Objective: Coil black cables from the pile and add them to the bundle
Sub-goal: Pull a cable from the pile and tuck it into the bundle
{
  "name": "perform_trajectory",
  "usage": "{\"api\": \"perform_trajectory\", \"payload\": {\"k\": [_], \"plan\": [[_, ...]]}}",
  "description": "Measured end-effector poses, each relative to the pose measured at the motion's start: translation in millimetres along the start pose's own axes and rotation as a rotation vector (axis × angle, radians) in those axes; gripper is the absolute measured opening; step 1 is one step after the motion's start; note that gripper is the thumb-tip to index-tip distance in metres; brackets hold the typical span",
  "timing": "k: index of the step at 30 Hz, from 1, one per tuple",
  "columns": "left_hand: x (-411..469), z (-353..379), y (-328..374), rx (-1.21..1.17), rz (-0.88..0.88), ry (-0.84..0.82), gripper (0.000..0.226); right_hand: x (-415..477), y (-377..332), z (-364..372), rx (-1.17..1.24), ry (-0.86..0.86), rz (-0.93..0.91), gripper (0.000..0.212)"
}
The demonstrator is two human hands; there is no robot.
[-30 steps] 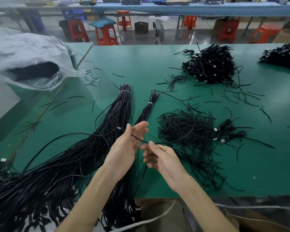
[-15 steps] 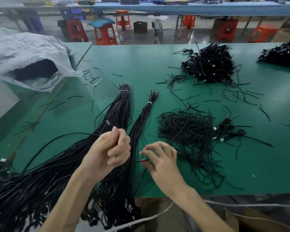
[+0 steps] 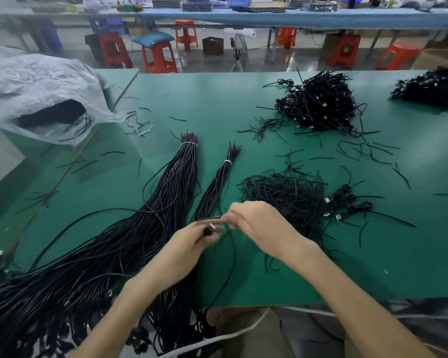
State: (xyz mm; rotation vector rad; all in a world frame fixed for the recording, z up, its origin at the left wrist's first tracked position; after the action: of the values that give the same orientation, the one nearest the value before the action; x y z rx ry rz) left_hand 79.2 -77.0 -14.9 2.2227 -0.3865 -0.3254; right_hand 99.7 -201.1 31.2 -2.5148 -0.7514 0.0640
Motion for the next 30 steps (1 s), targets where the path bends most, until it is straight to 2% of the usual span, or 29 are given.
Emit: {"api": "perform_trajectory", "payload": {"k": [2, 4, 7, 10, 13, 15, 16, 18, 20, 21, 25, 27, 28, 29, 30], "plan": [[2.9, -7.1, 1.9, -0.142, 0.046, 0.073, 0.037, 1.3, -6.1, -10.2, 0.182, 0.073, -0.016, 0.04], [5.0, -1.5, 5.0, -0.298, 0.082, 0.022, 0.028, 1.7, -14.4, -12.1, 0.328, 0.128, -0.032, 0.044], [6.1, 13.0, 18.8, -0.758, 0.149, -0.119, 0.046, 0.7, -28.2, -5.7, 0.495, 0.198, -0.056, 0.048], [11.1, 9.8, 26.5, -1.05, 0.166, -0.074, 0.055, -1.1, -31.8, 9.2, 0.611, 0.218, -0.038, 0.051], [19.5, -14.7, 19.7, -1.335, 0.158, 0.131, 0.056, -3.4, -23.4, 32.6, 0.633, 0.151, 0.0, 0.052], [19.3, -34.2, 13.3, -1.58, 0.148, 0.229, 0.042, -6.2, -10.6, 47.1, 0.592, 0.095, 0.037, 0.055], [17.6, -40.3, 14.6, -1.675, 0.163, 0.21, 0.035, -7.5, -2.8, 52.0, 0.543, 0.073, 0.054, 0.059], [11.9, -46.0, 21.3, -1.739, 0.2, 0.102, 0.036, -7.9, 15.1, 53.4, 0.405, 0.057, 0.089, 0.066], [2.5, -43.2, 27.9, -1.622, 0.22, -0.037, 0.039, -6.0, 31.6, 44.4, 0.323, 0.091, 0.123, 0.07], [-3.0, -39.0, 30.8, -1.481, 0.227, -0.108, 0.04, -4.2, 37.9, 37.0, 0.319, 0.124, 0.136, 0.07], [-12.3, 3.8, 28.2, -0.532, 0.179, -0.283, 0.039, 3.9, 52.0, 3.5, 0.438, 0.3, 0.19, 0.065], [-5.2, 21.6, 17.0, -0.154, 0.156, -0.207, 0.032, 9.9, 41.1, -9.3, 0.417, 0.35, 0.154, 0.065], [-0.6, 25.9, 11.4, -0.058, 0.132, -0.133, 0.026, 12.9, 30.8, -13.1, 0.402, 0.361, 0.119, 0.065], [3.5, 26.1, 6.6, -0.068, 0.105, -0.049, 0.023, 14.4, 18.6, -16.1, 0.382, 0.373, 0.077, 0.063], [6.7, 21.2, 1.3, -0.178, 0.078, 0.041, 0.023, 14.7, 7.4, -17.3, 0.363, 0.381, 0.042, 0.062]]}}
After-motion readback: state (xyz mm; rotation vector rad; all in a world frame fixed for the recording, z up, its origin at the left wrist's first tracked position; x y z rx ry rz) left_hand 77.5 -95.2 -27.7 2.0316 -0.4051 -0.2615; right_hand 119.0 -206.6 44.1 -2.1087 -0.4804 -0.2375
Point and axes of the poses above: each hand's wrist, its own x-axis towards the middle knuckle, its own z-axis out of the palm, y = z × x, the point moved 10 cm from there along x, towards the middle knuckle, and after that the axes turned 3 degrees about -y, right-handed, at the moved point
